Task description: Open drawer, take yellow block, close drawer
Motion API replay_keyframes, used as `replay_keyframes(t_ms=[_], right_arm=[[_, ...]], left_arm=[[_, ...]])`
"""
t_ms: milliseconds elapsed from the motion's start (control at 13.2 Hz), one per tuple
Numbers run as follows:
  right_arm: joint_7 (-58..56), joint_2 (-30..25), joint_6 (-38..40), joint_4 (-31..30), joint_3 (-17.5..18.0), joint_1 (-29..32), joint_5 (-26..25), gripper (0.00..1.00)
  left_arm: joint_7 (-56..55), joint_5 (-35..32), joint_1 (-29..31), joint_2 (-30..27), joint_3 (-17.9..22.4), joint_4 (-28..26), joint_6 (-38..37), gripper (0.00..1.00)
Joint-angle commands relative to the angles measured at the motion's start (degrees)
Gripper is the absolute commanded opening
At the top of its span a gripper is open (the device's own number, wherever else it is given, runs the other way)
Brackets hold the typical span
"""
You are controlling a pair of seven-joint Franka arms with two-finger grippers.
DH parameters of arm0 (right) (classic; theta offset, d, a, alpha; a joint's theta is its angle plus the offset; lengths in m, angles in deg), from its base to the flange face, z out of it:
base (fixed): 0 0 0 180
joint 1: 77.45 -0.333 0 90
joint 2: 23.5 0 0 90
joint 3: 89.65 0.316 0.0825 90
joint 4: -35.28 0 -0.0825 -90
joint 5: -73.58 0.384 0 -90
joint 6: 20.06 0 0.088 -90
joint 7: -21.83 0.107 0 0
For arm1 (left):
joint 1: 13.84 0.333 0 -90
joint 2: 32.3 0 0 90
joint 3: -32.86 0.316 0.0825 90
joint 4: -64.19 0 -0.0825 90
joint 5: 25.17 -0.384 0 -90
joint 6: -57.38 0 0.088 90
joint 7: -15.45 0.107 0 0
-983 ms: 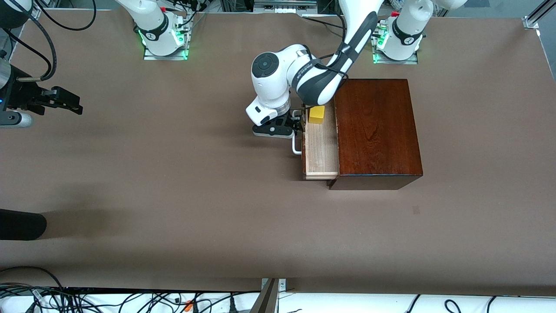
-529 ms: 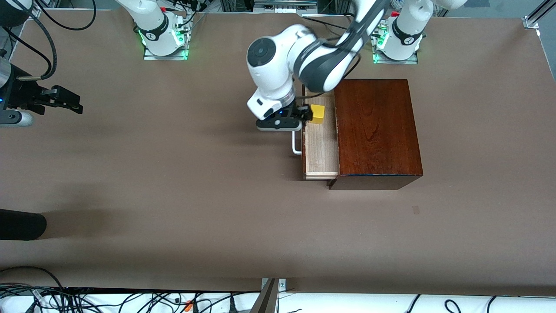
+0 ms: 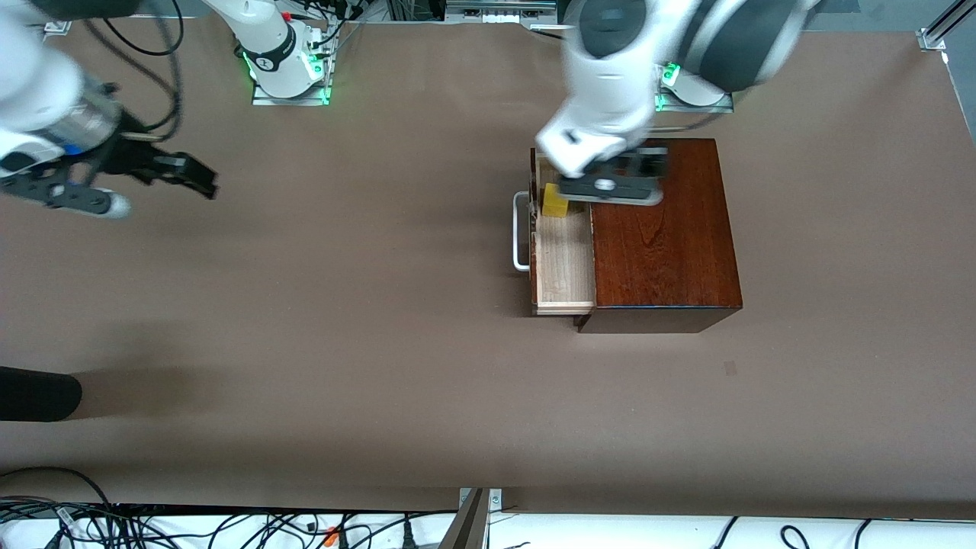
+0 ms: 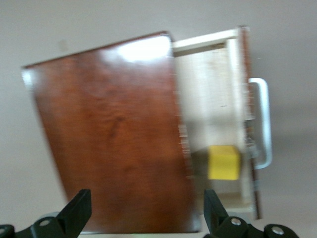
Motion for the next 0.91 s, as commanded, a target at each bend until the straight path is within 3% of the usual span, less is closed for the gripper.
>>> replay_keyframes(t_ms=[0, 227, 454, 605, 680, 832], right_arm=[[18.0, 0.6, -0.3, 0.2, 5.8, -1.6, 0.6, 1.0], [37.8, 3.8, -3.9, 1.0, 7.6, -9.0, 0.5, 1.0], [65.3, 7.4, -12.0, 1.4, 7.5, -18.4, 0.2, 1.0], [78.7, 10.7, -17.0, 2.3, 7.5, -23.4, -0.2, 1.0], [84.4, 12.9, -18.9, 3.4, 7.5, -25.2, -0.3, 1.0], [95.2, 18.7, -20.8, 8.7, 7.4, -29.3, -2.1, 1.0]], left_arm=[[9.6, 2.9, 7.7, -4.6, -0.6, -2.1, -3.3, 1.0], [19.1, 6.6, 17.1, -6.6, -0.6, -2.1, -6.8, 1.0], [27.6, 7.9, 25.0, -7.8, -0.1, -3.4, -7.8, 1.0], [29.0, 10.2, 28.2, -9.5, 2.7, -5.2, -6.4, 1.0], [28.3, 9.8, 28.2, -10.9, 3.6, -6.6, -5.7, 1.0], [27.9, 9.0, 28.4, -17.5, 4.2, -15.3, 3.3, 1.0]])
